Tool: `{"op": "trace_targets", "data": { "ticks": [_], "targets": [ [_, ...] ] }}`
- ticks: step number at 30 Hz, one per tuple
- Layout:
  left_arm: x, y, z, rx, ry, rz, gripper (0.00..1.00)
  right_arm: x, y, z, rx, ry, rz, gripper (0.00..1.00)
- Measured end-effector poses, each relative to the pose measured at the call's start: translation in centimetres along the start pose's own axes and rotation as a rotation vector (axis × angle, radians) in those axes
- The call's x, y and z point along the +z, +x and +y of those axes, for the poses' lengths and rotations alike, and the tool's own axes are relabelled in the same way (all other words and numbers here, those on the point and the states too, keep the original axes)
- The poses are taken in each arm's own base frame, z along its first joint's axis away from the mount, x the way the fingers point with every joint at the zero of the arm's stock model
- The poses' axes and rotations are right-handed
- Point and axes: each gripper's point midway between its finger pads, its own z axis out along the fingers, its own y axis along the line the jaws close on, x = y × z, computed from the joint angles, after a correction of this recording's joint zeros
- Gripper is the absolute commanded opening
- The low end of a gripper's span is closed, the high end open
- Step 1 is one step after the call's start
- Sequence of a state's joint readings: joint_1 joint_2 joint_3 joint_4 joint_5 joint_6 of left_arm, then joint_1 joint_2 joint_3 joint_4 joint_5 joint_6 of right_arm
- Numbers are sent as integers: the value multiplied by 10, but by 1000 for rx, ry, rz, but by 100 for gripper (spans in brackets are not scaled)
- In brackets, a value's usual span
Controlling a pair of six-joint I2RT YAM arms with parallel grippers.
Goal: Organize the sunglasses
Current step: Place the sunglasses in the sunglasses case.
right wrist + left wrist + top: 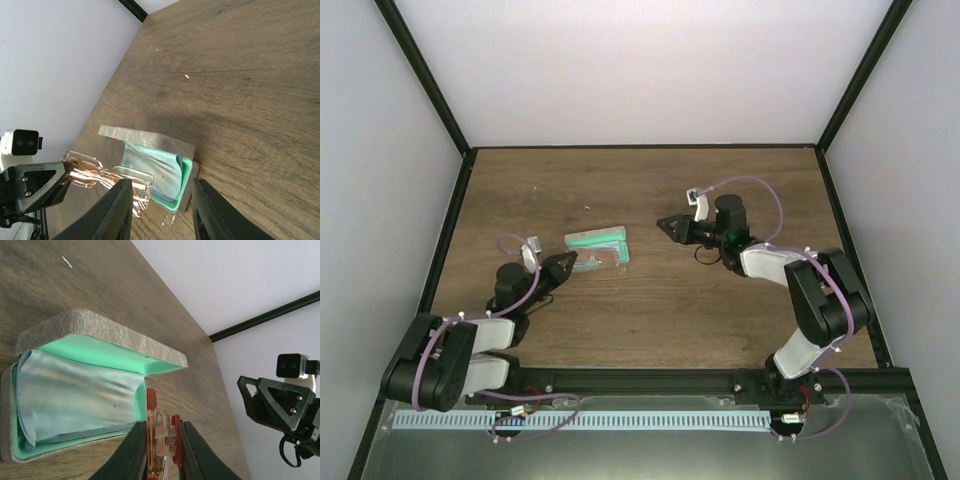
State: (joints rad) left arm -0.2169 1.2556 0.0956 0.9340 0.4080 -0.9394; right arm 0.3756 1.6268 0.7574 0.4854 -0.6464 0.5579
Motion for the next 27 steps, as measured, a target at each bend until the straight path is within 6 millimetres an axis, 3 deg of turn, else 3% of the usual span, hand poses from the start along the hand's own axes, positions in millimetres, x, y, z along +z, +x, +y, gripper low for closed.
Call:
{"op": "trace_targets", "data": {
  "ticks": [18, 27],
  "targets": [
    [12, -1, 15, -70, -2, -1, 11, 6, 0, -6, -1, 14, 18, 36],
    [22, -8, 14, -79, 17, -12, 10, 9, 2, -11, 1, 26, 27, 36]
  ]
}}
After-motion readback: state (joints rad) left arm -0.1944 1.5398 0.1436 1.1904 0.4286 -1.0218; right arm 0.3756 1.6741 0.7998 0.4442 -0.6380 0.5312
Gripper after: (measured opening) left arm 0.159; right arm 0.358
